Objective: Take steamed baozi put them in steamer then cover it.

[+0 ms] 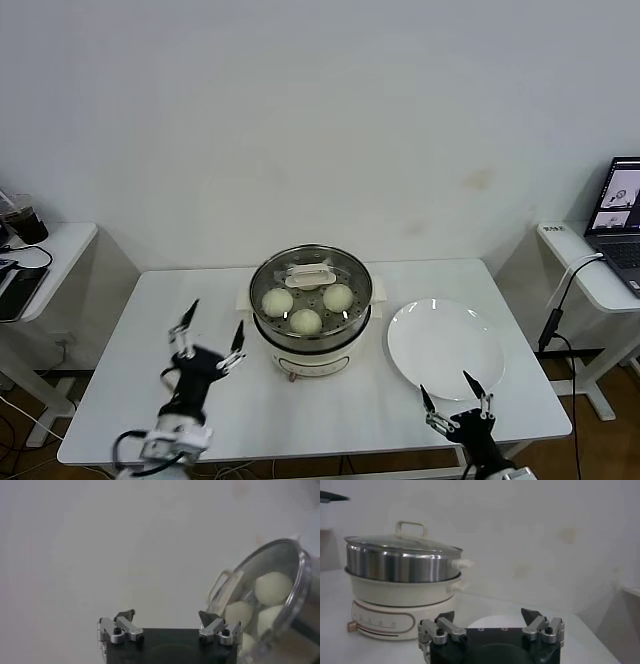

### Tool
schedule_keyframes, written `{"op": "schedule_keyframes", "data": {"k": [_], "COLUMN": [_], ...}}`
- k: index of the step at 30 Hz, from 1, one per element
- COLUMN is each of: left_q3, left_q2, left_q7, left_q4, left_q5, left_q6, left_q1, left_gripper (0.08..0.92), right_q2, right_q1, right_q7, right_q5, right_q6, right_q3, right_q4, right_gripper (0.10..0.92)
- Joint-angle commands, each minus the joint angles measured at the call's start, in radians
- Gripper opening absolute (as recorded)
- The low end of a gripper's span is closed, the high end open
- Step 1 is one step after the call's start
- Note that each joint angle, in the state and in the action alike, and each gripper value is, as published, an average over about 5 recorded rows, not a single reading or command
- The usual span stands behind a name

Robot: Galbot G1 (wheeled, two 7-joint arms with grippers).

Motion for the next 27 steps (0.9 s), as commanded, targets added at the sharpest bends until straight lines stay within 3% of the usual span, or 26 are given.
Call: {"op": "schedule_keyframes", "data": {"k": [1,15,27], "left_q3": [-0.179,-0.167,-0.165], "left_q2": [0.020,-0.021,-0.026], "left_q7": [-0.100,-0.089,-0.043], "left_q4": [0.023,0.122,0.113], "left_q5": [-0.733,-0.701,-0.656], "left_q6": [-0.256,-0.263,-0.224], "left_q1": [0.305,0.278,0.316], "left_gripper": [0.823,0.823,0.823], "right_q2": [-0.053,-0.103,-0.116], "right_q1": [-0.055,-0.106,-0.118], "right_q7": [0.049,0.107,0.106], "right_q5": [0.051,0.064,0.071], "right_q6": [0.001,-0.011,-0.021], "right_q3": [-0.013,-0.084,-0.114], "right_q4": [0.032,0.045,0.063], "right_gripper": [0.823,0.823,0.823]}}
